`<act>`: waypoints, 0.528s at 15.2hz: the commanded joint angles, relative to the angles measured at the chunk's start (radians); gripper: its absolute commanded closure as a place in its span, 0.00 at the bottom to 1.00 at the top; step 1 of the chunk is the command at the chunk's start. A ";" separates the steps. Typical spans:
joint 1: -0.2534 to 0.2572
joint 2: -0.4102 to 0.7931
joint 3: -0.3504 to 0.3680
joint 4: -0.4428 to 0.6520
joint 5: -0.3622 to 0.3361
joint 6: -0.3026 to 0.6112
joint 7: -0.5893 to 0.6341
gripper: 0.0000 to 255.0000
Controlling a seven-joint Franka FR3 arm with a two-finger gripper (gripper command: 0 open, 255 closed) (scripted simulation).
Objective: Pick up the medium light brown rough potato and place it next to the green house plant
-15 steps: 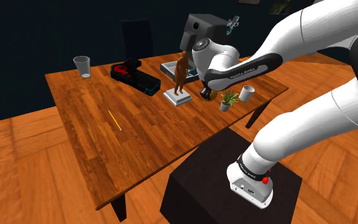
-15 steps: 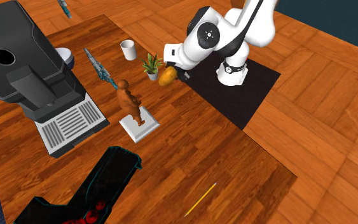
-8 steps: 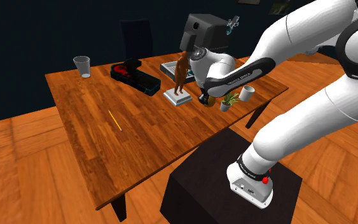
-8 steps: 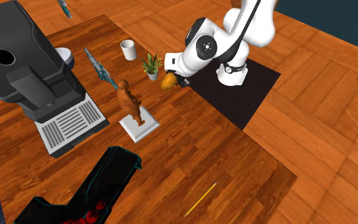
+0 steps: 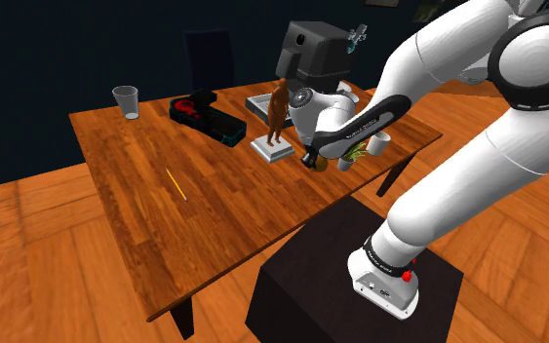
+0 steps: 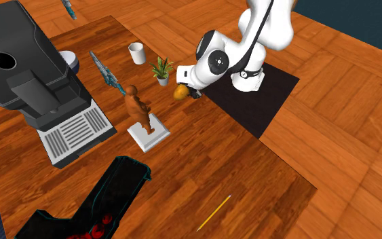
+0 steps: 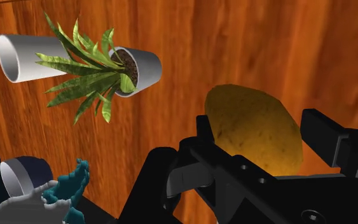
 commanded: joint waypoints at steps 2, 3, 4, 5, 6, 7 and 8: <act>-0.008 0.047 -0.001 0.002 -0.036 0.034 0.041 1.00; -0.010 0.062 -0.002 0.002 -0.048 0.044 0.055 1.00; -0.013 0.077 -0.002 0.003 -0.060 0.054 0.070 1.00; -0.015 0.093 -0.003 0.004 -0.073 0.064 0.084 1.00; -0.016 0.109 -0.003 0.006 -0.086 0.074 0.099 1.00; -0.018 0.125 -0.004 0.007 -0.099 0.084 0.115 1.00; -0.020 0.141 -0.005 0.009 -0.113 0.093 0.130 1.00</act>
